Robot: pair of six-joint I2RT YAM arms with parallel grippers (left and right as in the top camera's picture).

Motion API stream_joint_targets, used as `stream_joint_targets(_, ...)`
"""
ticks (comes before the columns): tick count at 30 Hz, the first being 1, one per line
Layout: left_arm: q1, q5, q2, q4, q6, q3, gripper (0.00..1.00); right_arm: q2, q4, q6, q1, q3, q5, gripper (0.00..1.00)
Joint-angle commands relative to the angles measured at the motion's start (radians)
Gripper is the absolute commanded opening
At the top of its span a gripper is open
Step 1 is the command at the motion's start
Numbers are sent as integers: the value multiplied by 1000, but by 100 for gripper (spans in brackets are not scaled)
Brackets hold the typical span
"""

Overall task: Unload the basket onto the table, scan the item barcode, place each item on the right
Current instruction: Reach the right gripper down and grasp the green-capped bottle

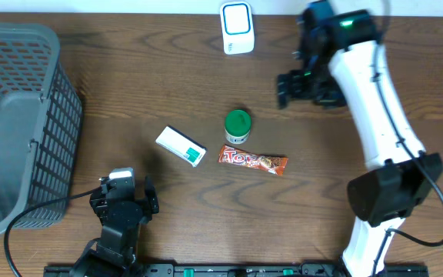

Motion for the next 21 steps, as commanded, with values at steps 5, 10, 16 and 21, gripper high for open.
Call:
stream_joint_targets(5, 2, -13, -6, 1, -10, 2, 87, 17, 206, 106, 215, -17, -208, 99)
stream_joint_targets(10, 2, -13, -6, 1, -10, 2, 88, 21, 229, 539, 300, -17, -42, 99)
stream_joint_targets(16, 2, -13, -6, 1, -10, 2, 87, 67, 226, 667, 304, -17, -6, 97)
stream_joint_targets(21, 2, -13, -6, 0, -10, 2, 88, 157, 228, 655, 288, -17, -10, 97)
